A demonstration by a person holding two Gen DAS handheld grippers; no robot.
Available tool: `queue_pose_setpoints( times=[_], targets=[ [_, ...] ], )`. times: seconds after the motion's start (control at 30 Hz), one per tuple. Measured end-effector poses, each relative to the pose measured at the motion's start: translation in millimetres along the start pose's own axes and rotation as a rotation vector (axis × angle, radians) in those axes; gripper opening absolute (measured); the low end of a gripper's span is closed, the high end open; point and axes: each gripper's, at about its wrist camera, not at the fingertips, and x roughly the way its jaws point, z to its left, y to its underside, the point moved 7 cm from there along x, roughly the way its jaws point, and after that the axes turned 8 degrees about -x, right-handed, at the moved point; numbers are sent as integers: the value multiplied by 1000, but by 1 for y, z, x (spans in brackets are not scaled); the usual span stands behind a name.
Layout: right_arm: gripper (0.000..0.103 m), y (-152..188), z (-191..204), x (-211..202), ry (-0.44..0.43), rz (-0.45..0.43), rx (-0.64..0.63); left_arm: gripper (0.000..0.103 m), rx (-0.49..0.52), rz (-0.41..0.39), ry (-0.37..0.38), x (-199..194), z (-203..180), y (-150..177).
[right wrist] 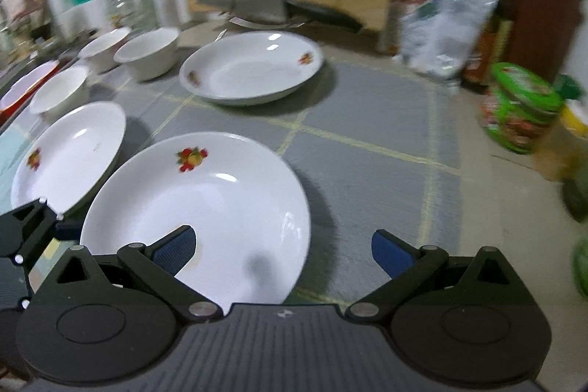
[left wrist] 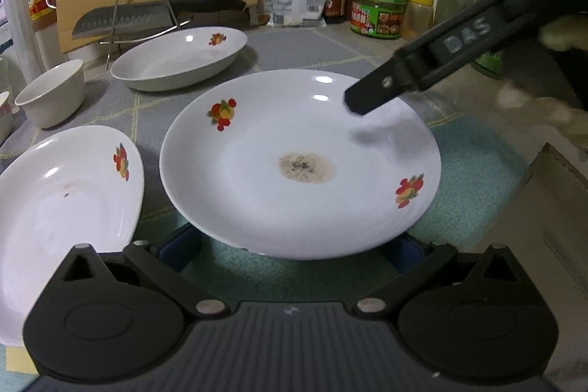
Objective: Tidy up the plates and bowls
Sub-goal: 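Move the right tool to the brown-stained plate and grip its rim, then lift the brown-stained plate off the mat with the right tool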
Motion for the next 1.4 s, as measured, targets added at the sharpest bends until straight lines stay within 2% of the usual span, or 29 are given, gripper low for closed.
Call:
queue_pose_setpoints(
  times=[0.23, 0.53, 0.93, 1.03, 1.4],
  targets=[
    [103, 3, -1, 31, -172, 66, -41, 103, -7, -14, -8, -1, 0, 1],
    [103, -8, 8, 40, -280, 53, -150, 103, -15, -18, -19, -2, -1, 2],
    [103, -24, 7, 49, -428, 36, -167, 103, 29, -15, -1, 0, -1, 0],
    [103, -25, 10, 50, -455, 35, -182, 103, 51, -21, -5, -1, -2, -1],
    [100, -28, 11, 52, -470, 50, -201, 102, 83, -22, 3, -4, 0, -1]
  ],
)
